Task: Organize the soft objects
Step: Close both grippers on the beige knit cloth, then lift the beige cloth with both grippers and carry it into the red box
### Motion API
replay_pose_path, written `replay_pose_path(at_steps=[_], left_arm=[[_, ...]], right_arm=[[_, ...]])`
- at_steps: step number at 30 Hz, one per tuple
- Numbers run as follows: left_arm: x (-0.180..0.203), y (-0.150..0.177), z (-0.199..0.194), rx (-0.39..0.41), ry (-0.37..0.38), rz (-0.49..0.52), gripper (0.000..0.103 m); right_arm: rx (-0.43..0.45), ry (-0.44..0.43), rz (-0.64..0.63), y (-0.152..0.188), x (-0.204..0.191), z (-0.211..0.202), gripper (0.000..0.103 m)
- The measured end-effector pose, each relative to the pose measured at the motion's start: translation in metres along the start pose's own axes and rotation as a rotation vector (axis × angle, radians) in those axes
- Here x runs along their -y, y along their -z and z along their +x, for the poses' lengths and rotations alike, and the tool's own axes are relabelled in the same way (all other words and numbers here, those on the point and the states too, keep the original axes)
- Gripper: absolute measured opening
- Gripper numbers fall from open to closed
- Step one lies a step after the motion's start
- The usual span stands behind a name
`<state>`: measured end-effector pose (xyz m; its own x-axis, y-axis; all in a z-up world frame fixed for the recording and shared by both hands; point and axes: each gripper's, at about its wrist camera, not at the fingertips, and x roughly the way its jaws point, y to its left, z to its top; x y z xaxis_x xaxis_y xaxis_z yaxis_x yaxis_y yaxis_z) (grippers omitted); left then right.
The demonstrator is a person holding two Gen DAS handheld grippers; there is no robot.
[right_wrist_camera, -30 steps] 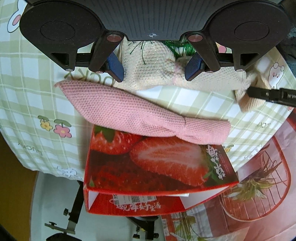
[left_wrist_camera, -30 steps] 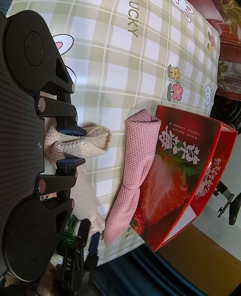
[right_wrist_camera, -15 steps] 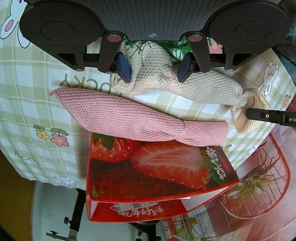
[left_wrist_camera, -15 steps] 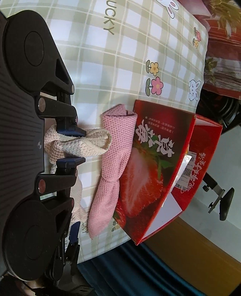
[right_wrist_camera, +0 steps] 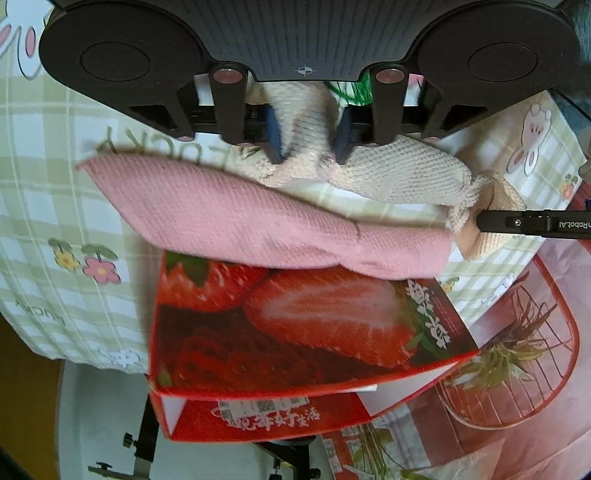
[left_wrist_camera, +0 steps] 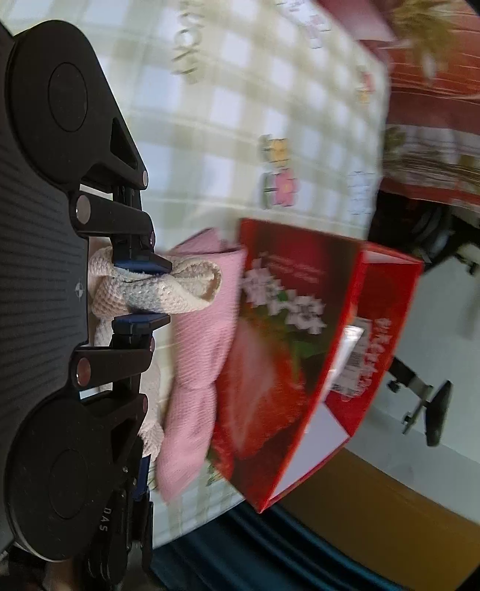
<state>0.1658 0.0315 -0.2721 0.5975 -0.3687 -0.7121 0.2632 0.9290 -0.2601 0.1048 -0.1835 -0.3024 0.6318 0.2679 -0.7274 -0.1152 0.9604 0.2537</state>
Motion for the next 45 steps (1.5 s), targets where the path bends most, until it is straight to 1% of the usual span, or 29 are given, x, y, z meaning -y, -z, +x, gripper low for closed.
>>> replay_pose_path(at_steps=[1, 5, 9, 11, 15, 22, 31, 37, 40, 45], left_arm=[[0.001, 0.000, 0.000, 0.014, -0.008, 0.015, 0.024], [-0.001, 0.006, 0.006, -0.006, -0.018, 0.008, 0.024], [-0.004, 0.015, 0.008, -0.017, -0.016, -0.010, 0.024], [-0.006, 0.020, 0.007, -0.015, -0.013, -0.028, 0.024], [-0.004, 0.025, 0.004, -0.011, -0.018, -0.015, 0.024], [-0.004, 0.031, 0.005, -0.013, -0.029, -0.010, 0.025], [-0.003, 0.032, 0.008, -0.017, -0.043, -0.017, 0.026], [0.002, 0.030, 0.007, -0.019, -0.055, -0.003, 0.025], [0.003, 0.026, 0.002, -0.005, -0.047, -0.005, 0.023], [0.010, 0.014, -0.015, 0.055, -0.041, 0.018, 0.023]], right_arm=[[0.012, 0.006, 0.002, -0.002, -0.001, 0.002, 0.017], [0.032, 0.024, -0.002, 0.000, -0.004, 0.007, 0.017], [0.060, -0.007, 0.062, 0.009, 0.004, 0.003, 0.017], [0.076, -0.013, 0.071, 0.015, 0.004, 0.000, 0.017], [0.102, -0.034, 0.092, 0.027, 0.006, -0.005, 0.017], [0.131, -0.051, 0.081, 0.035, 0.008, -0.008, 0.017], [0.147, -0.070, 0.078, 0.037, 0.011, -0.007, 0.017], [0.162, -0.080, 0.077, 0.037, 0.011, -0.008, 0.017], [0.187, -0.086, 0.079, 0.036, 0.012, -0.012, 0.017], [0.250, -0.101, 0.079, 0.033, 0.013, -0.025, 0.017]])
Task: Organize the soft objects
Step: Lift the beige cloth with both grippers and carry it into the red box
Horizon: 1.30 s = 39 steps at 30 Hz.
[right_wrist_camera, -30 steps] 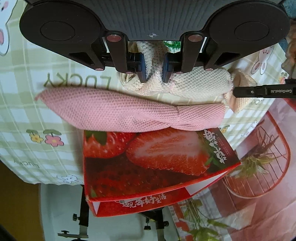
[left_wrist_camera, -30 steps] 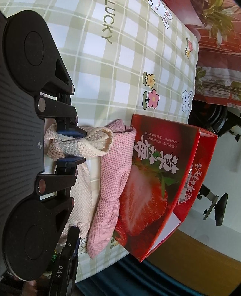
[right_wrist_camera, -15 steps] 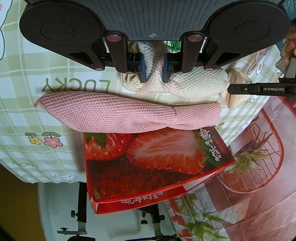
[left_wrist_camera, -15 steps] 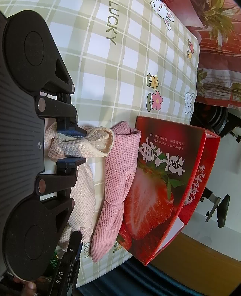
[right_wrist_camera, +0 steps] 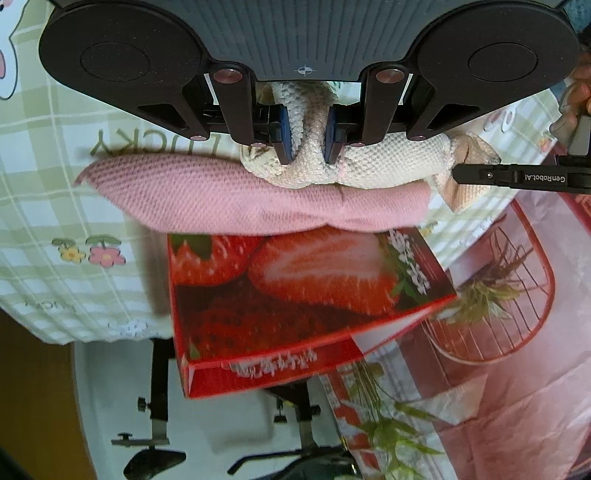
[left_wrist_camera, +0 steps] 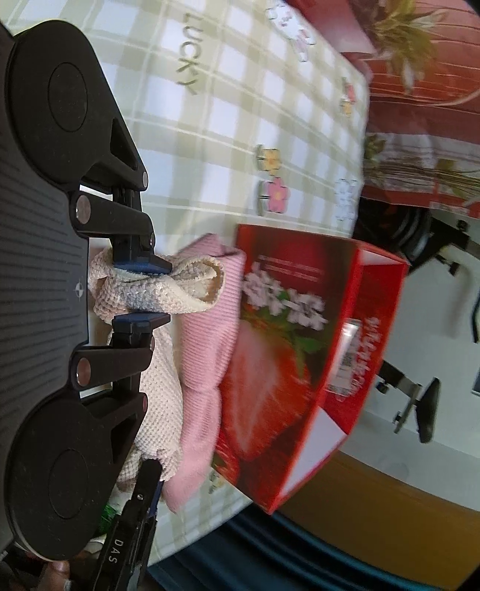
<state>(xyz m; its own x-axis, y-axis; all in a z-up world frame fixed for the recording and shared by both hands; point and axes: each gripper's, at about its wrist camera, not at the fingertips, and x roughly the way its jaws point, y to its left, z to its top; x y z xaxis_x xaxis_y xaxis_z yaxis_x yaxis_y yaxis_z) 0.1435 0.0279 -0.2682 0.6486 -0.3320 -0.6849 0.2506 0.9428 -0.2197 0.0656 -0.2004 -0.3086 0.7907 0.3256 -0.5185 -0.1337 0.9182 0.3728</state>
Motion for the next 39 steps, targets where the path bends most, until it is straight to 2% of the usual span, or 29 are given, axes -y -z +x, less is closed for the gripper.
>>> replay_pose_path(at_steps=[7, 14, 23, 32, 39], left_arm=[[0.012, -0.022, -0.020, 0.078, 0.031, 0.039, 0.023], [0.018, -0.051, -0.025, 0.123, 0.088, 0.053, 0.023], [0.016, -0.094, -0.014, 0.175, 0.140, 0.024, 0.022], [0.009, -0.119, 0.004, 0.190, 0.146, -0.005, 0.022], [0.002, -0.142, 0.027, 0.174, 0.118, -0.008, 0.021]], right_arm=[[0.071, -0.003, -0.006, -0.017, -0.002, -0.017, 0.017], [0.143, 0.000, -0.016, -0.045, -0.003, -0.037, 0.017], [0.204, -0.002, -0.064, -0.109, 0.001, -0.038, 0.017], [0.176, 0.009, -0.092, -0.153, 0.008, -0.012, 0.017], [0.123, 0.045, -0.113, -0.179, 0.012, 0.028, 0.017]])
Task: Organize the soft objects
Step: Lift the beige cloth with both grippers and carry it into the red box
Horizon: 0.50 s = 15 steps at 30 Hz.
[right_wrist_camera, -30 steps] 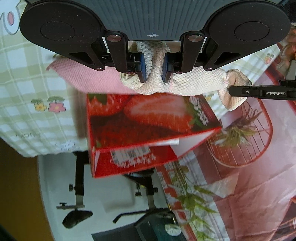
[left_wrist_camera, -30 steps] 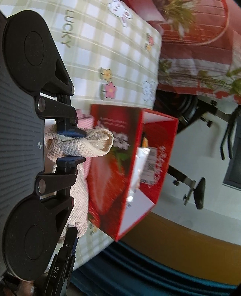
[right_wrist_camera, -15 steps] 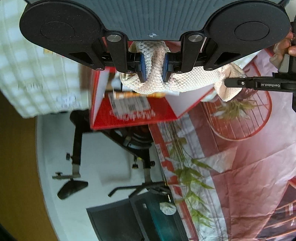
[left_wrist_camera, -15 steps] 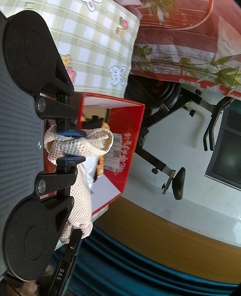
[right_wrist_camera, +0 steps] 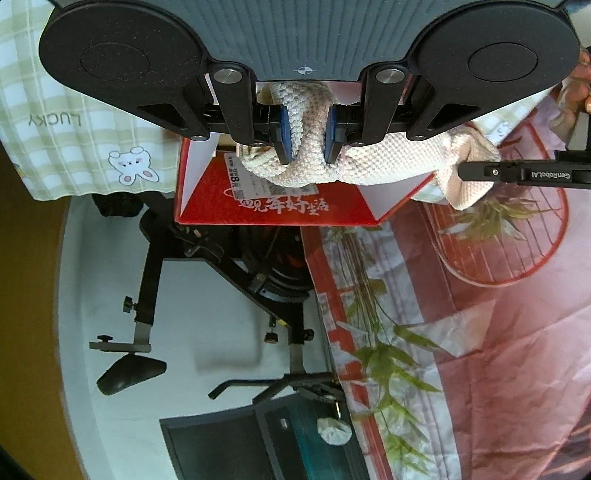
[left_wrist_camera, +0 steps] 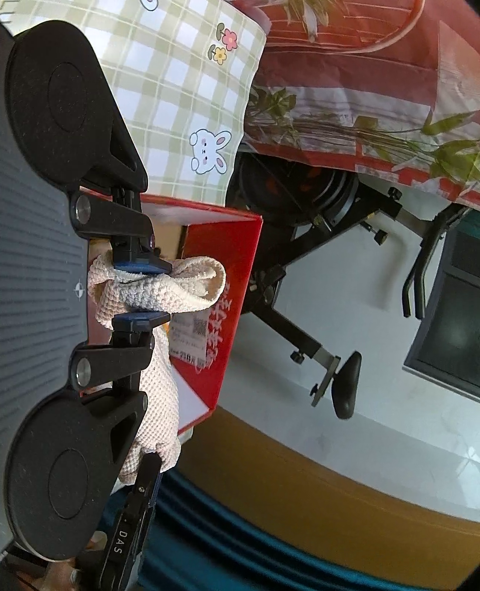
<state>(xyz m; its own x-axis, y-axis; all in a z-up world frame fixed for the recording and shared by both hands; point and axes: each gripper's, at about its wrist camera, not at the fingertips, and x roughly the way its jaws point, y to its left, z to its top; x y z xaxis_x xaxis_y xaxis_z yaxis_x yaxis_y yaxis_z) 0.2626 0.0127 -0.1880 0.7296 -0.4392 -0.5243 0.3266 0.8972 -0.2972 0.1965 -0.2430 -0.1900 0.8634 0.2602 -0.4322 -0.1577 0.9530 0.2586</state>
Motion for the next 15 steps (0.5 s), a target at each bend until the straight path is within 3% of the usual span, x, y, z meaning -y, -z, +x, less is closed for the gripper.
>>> replay_pose_path(at_steps=[7, 15], left_arm=[[-0.008, -0.005, 0.032, -0.103, -0.009, 0.015, 0.021], [0.000, 0.007, 0.053, -0.237, -0.009, 0.103, 0.021]], right_arm=[[-0.137, 0.023, -0.029, 0.002, 0.005, 0.041, 0.017], [-0.252, 0.027, -0.090, 0.015, 0.006, 0.052, 0.017]])
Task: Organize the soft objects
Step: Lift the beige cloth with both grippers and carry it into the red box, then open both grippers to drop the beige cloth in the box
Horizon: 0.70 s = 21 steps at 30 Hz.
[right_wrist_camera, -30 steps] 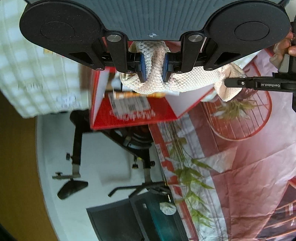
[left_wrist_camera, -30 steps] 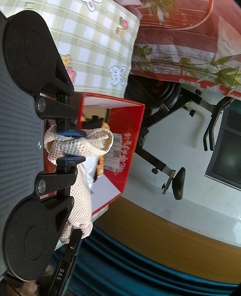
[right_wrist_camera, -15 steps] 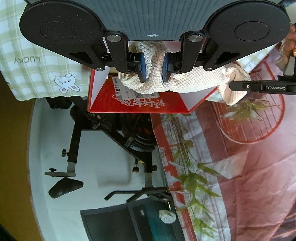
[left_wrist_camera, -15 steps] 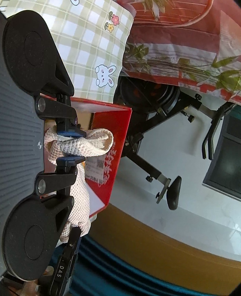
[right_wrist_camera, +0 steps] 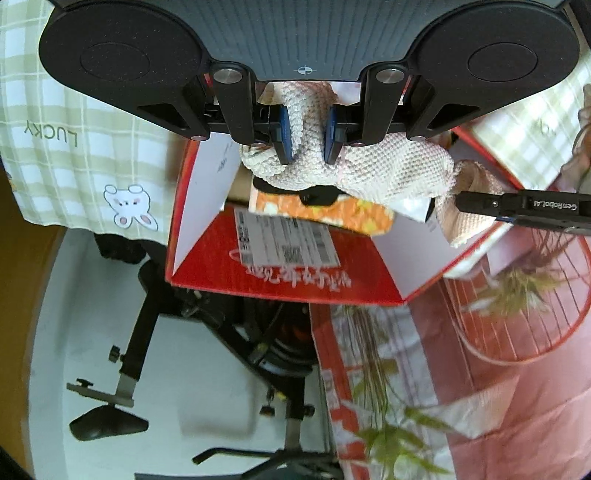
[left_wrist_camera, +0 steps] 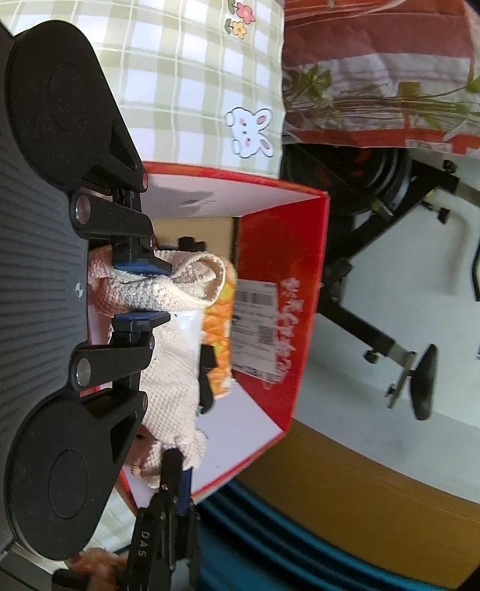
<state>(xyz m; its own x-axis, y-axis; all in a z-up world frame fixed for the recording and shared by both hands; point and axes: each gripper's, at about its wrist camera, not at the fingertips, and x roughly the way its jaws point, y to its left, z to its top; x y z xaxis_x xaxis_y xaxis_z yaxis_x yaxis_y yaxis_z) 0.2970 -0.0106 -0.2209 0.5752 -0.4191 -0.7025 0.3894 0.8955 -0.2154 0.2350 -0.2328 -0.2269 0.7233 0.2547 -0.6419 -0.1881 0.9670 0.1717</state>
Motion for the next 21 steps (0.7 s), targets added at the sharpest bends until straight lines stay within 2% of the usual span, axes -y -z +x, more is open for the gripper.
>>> replay_pose_path(at_steps=[5, 11, 13, 15, 18, 20, 21], left_arm=[[0.003, 0.000, 0.010, -0.052, -0.017, 0.018, 0.022], [0.003, -0.003, 0.011, -0.051, -0.018, 0.005, 0.025], [0.006, -0.005, 0.008, -0.041, -0.019, 0.013, 0.035], [0.009, -0.006, 0.001, -0.020, -0.012, 0.026, 0.055], [0.018, -0.007, -0.011, 0.011, -0.020, 0.055, 0.064], [0.025, -0.007, -0.021, 0.037, -0.026, 0.079, 0.071], [0.028, -0.007, -0.027, 0.055, -0.029, 0.089, 0.079]], right_arm=[[-0.045, 0.020, -0.047, -0.001, -0.007, 0.008, 0.017], [-0.067, 0.057, -0.043, -0.008, -0.011, 0.016, 0.018], [-0.053, 0.068, -0.030, -0.007, -0.011, 0.014, 0.023], [-0.033, 0.056, -0.027, -0.006, -0.011, 0.009, 0.027], [0.001, 0.050, -0.023, -0.004, -0.011, -0.001, 0.033], [0.033, 0.057, -0.025, -0.004, -0.012, -0.010, 0.053], [0.050, 0.062, -0.030, -0.004, -0.014, -0.016, 0.057]])
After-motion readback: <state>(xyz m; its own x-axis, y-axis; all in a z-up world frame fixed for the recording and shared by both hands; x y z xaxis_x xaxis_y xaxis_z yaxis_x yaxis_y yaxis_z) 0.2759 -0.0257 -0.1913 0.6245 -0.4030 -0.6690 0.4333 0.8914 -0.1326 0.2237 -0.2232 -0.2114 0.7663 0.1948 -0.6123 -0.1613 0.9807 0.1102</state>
